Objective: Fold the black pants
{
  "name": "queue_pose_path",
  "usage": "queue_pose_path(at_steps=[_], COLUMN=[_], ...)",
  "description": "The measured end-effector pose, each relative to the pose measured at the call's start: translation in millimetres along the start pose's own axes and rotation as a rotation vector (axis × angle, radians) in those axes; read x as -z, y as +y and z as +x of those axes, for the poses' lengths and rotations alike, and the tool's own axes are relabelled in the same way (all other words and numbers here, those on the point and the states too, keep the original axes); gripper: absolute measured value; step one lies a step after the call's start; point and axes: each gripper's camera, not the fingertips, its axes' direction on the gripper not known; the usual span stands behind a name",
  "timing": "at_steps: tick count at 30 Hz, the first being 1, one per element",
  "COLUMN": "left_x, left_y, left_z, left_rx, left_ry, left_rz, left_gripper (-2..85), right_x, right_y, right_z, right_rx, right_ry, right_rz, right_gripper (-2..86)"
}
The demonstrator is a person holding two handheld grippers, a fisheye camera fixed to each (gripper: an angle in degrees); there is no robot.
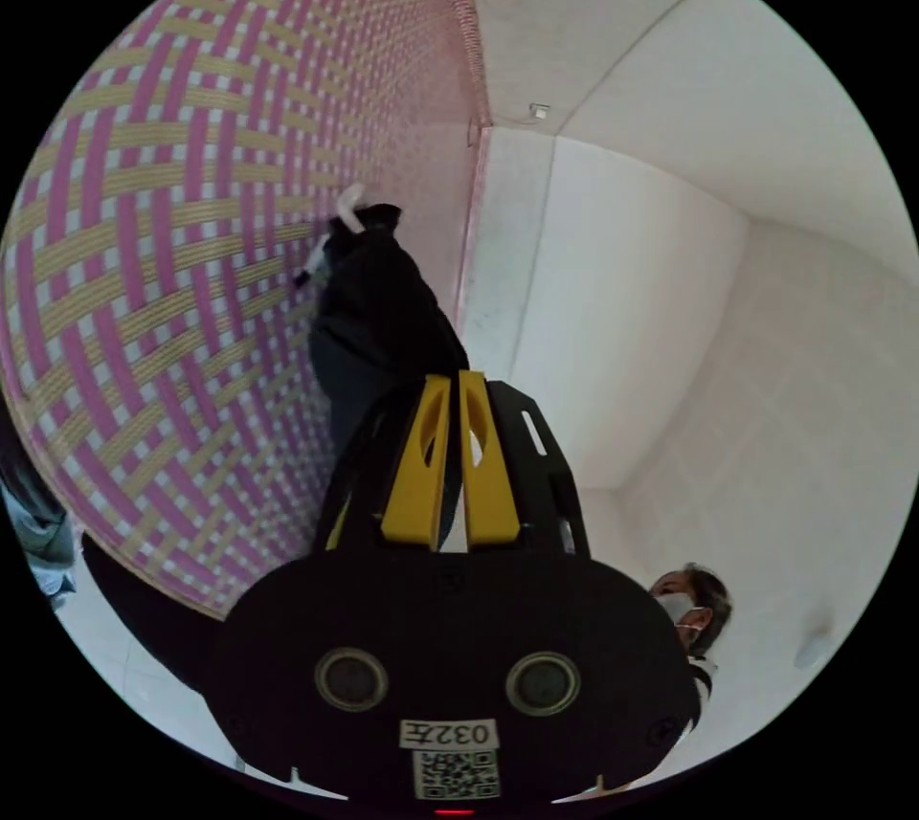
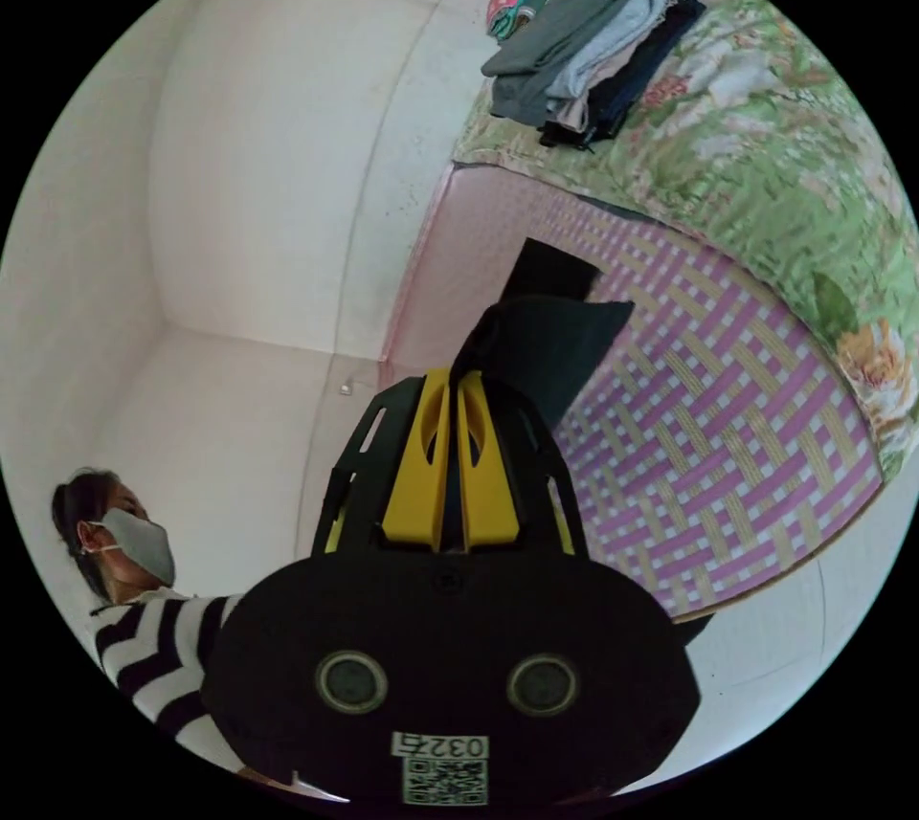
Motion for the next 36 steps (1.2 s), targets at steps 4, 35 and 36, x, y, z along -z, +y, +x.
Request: queue_pose_path(at_steps=[4, 35, 36], left_x=[-74.4, -215.1, -207.1], left_y=[-46.1, -119.3, -113.5], left_z=[46.6, -5.8, 0.9], left_rx=[-0.026, -0.085, -0.126], left_ry=[0.0, -0.316, -0.334], left_rz=[-0.055, 0.003, 0.004], left_gripper=[-0.9, 2.6, 2.4], right_x=[-36.6, -271.3, -264.9], right_y=[-66.1, -231.3, -227.9], right_z=[-43.2, -37.2, -40.2], right_rx=[0.024, 0.048, 0.074], right_ry=[0.028, 0.53, 0.534], right_rz=[-0.016, -0.032, -0.014], right_gripper=[-1.0, 5.9, 5.7])
